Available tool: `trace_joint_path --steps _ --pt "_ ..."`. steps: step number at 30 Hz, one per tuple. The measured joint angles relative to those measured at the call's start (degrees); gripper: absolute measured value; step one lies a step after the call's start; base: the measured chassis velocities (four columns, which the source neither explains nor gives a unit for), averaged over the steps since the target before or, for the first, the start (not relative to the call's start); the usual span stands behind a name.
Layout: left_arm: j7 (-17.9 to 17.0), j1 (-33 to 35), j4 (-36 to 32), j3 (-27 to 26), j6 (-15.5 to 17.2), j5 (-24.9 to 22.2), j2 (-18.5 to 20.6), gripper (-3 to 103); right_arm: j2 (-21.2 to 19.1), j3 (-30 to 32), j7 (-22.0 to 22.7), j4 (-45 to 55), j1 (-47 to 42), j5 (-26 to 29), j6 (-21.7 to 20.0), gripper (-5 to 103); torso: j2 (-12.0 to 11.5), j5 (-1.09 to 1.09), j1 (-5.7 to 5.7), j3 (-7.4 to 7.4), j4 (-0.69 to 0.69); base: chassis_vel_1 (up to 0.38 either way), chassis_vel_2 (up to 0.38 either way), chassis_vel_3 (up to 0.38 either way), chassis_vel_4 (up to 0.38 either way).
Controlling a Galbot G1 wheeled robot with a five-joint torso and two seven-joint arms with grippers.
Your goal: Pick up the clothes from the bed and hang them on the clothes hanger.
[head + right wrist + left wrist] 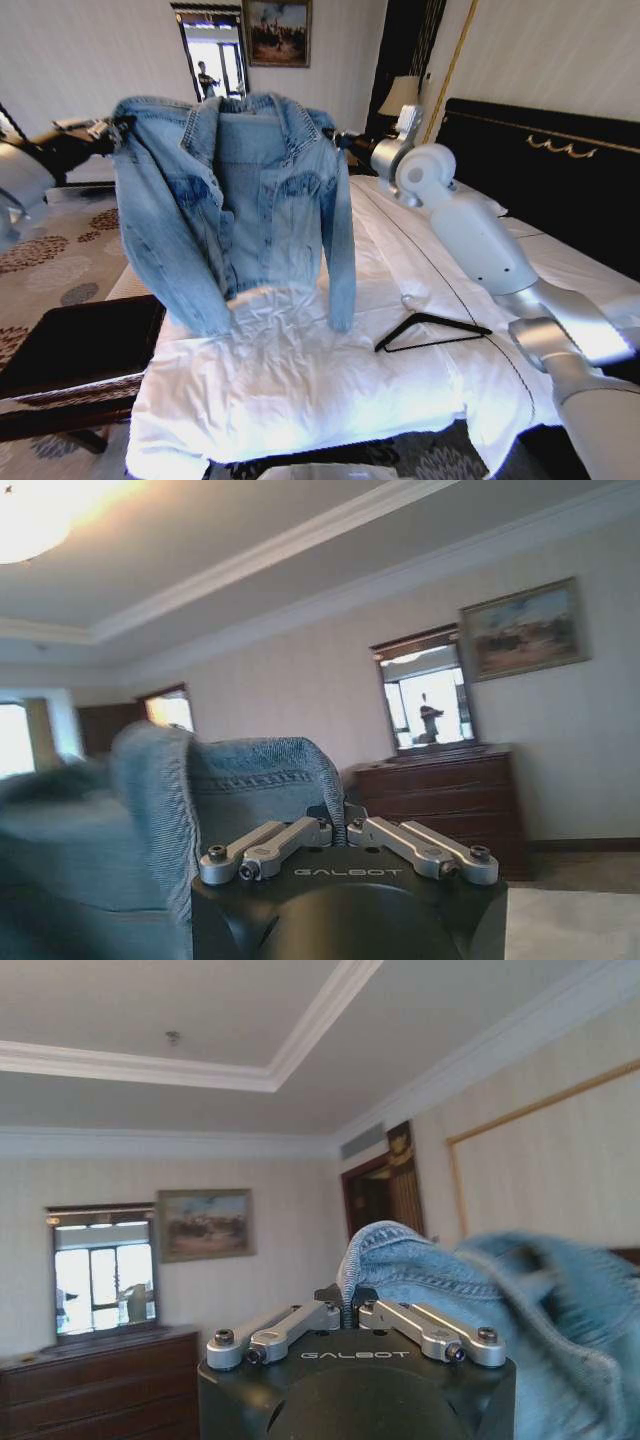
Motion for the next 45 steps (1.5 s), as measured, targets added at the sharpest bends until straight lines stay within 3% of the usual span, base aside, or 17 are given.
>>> trace_joint_path --steps 4,8,12,13,16,19,20,22,25,27,28,30,32,33,36,41,45 --pt "-5.85 3.21 -9.08 -4.16 2.08 -4.07 -3.35 3 -3.49 4.35 2.09 8.68 -4.8 7.33 -1.33 1 0.0 0.0 0.0 0.01 0.03 0.0 0.0 0.0 0.0" --pt "-10.37 6.39 -17.54 -10.13 5.45 -10.84 -5.44 3 -13.8 19.18 5.6 23.67 -14.8 20.16 -3.16 1 0.0 0.02 0.0 -0.01 -0.04 0.0 0.0 0.0 0.0" --pt "-21.01 9.45 -21.7 -32.93 17.95 -36.81 -5.77 3 -26.79 35.71 5.86 33.94 -24.56 33.91 -5.33 1 0.04 0.05 -0.06 -0.05 -0.08 0.0 0.0 0.0 0.0" --pt "-21.01 9.45 -21.7 -32.93 17.95 -36.81 -5.77 3 -26.79 35.71 5.86 33.94 -24.56 33.91 -5.33 1 0.04 0.05 -0.06 -0.05 -0.08 0.0 0.0 0.0 0.0" --pt "-33.49 9.03 -20.03 -46.36 29.49 -57.95 -3.41 3 -33.93 48.66 11.32 37.35 -32.16 47.36 -9.04 1 0.04 0.0 -0.06 -0.03 0.05 0.0 0.0 0.0 0.0" --pt "-37.23 8.56 -18.85 -48.5 30.71 -63.12 -2.22 3 -35.65 52.1 12.73 37.68 -34.33 50.31 -10.26 1 0.04 -0.06 -0.05 -0.03 0.04 0.0 0.0 0.0 0.0" --pt "-42.67 7.37 -16.84 -49.03 31.4 -70.55 0.61 3 -38.56 58.33 18.55 37.75 -37.47 58.42 -14.12 1 0.04 0.0 -0.03 -0.03 0.0 0.0 0.0 0.0 0.0" --pt "-43.71 7.02 -16.61 -47.79 31.48 -71.61 1.34 3 -39.45 59.74 21.77 37.66 -38.21 61.69 -15.38 1 0.04 0.03 -0.03 -0.03 0.01 0.0 0.0 0.0 0.0" --pt "-44.55 9.14 -20.19 -38.03 31.43 -64.92 -0.26 3 -40.52 60.49 33.71 38.4 -41.25 67.63 -16.31 1 0.04 0.04 -0.03 -0.02 -0.03 0.0 0.0 0.0 0.0" --pt "-42.34 15.7 -24.74 -34.63 30.33 -54.37 -5.48 3 -38.43 58.04 37.8 39.36 -45.71 65.22 -16.31 1 0.02 -0.04 0.0 0.0 -0.05 0.0 0.0 0.0 0.0" --pt "-42.34 15.7 -24.74 -34.63 30.33 -54.37 -5.48 3 -38.43 58.04 37.8 39.36 -45.71 65.22 -16.31 1 0.02 -0.04 0.0 0.0 -0.05 0.0 0.0 0.0 0.0" --pt "-39.61 23.37 -26.17 -30.28 29.35 -42.08 -11.34 3 -35.56 52.89 36.85 39.47 -50.07 58.22 -16.31 1 0.01 0.03 0.02 0.01 0.0 0.0 0.0 0.0 0.0" --pt "-36.28 29.17 -26.17 -17.44 28.18 -27.56 -19.01 3 -31.49 45.88 33.47 38.9 -55.71 47.79 -16.67 1 -0.01 0.0 0.03 0.02 0.06 0.0 0.0 0.0 0.0" --pt "-36.28 29.17 -26.17 -17.44 28.18 -27.56 -19.01 3 -31.49 45.88 33.47 38.9 -55.71 47.79 -16.67 1 -0.01 0.0 0.03 0.02 0.06 0.0 0.0 0.0 0.0" --pt "-31.86 30.36 -23.68 -0.1 27.04 -9.49 -27.82 3 -25.49 35.6 28.48 35.69 -59.21 31.91 -16.76 1 -0.01 0.0 0.01 0.01 0.0 0.0 0.0 0.0 0.0" --pt "-26.28 27.51 -16.82 11.91 24.7 3.53 -33.39 3 -20.18 24.71 23.84 29.0 -56.76 20.77 -16.67 1 0.0 0.0 -0.01 0.0 -0.02 0.0 0.0 0.0 0.0" --pt "-24.86 24.73 -12.22 15.2 23.65 7.55 -36.59 3 -16.74 20.52 20.83 23.75 -53.97 16.08 -16.58 1 0.0 -0.02 0.01 0.01 0.0 0.0 0.0 0.0 0.0"
